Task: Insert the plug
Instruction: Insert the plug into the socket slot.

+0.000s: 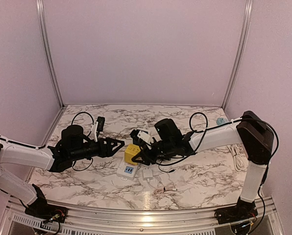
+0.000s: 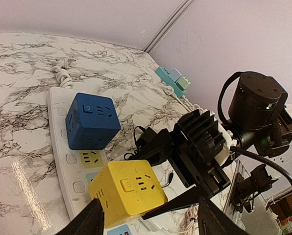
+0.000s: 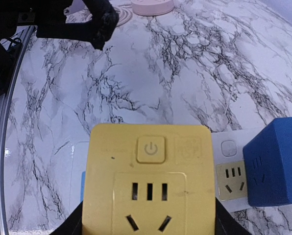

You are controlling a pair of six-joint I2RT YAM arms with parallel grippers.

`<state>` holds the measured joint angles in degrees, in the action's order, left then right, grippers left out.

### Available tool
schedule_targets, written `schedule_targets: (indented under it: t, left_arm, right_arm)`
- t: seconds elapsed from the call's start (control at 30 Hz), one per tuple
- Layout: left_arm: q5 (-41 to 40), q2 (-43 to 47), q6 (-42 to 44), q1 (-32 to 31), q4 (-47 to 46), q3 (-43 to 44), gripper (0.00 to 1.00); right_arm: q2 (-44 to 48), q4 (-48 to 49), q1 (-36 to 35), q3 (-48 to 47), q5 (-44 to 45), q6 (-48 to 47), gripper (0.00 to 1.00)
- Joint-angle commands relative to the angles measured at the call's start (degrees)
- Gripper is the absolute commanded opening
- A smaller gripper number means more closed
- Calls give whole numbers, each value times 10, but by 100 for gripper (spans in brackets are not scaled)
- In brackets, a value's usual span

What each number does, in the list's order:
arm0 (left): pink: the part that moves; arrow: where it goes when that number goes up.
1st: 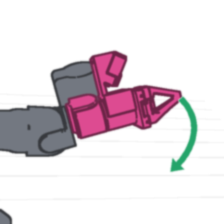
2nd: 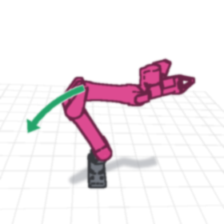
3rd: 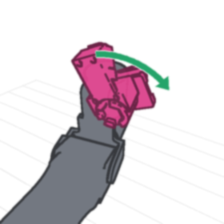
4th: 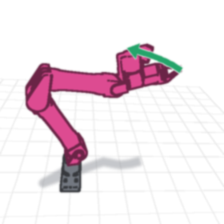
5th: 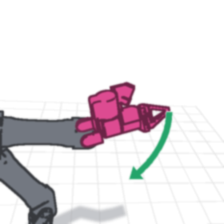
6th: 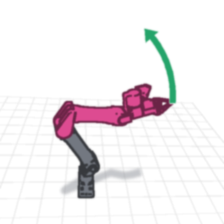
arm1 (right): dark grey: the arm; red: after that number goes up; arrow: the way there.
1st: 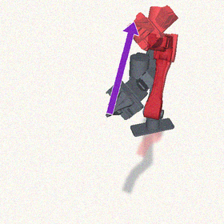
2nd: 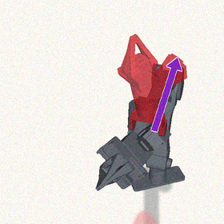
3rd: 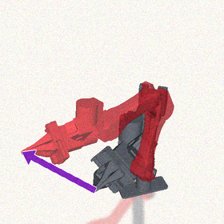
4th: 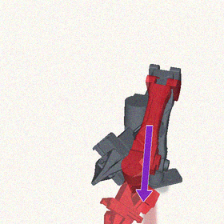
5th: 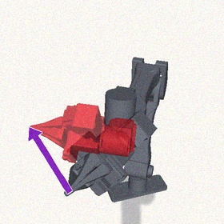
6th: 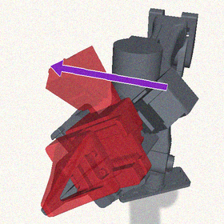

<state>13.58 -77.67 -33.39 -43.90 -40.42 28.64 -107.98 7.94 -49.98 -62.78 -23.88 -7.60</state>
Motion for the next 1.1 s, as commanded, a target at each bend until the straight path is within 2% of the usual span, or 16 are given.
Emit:
schedule_targets:
  t: [0.0,0.17,0.33,0.7,1.07]
  left_arm:
    - [9,-2,6,-3,-12,-4,66]
    - [10,-3,6,-3,-12,-5,66]
    - [9,-1,5,-4,-17,-8,66]
    - [10,-1,7,-4,-20,-11,66]
    - [13,-3,5,-4,-23,-11,65]
  right_arm:
    - [4,-14,-6,-2,-11,-6,0]
    - [38,30,-6,18,-13,6,0]
    - [51,29,-5,15,-22,0,0]
    - [31,15,-5,10,-41,-3,0]
    - [2,1,-5,3,-11,-11,0]
